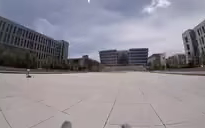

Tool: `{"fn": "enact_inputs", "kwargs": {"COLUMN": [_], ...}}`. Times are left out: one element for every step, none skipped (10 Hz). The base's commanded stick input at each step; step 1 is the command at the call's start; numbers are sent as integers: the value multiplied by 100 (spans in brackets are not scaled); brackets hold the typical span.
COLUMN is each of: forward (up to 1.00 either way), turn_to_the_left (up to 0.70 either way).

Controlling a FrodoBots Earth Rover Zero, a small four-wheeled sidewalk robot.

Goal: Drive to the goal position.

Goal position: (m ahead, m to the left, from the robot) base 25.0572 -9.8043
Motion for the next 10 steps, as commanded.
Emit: {"fn": "enact_inputs", "kwargs": {"forward": [70,70,70,70,70,70,70,70,70,70], "turn_to_the_left": [0,0,0,0,0,0,0,0,0,0]}}
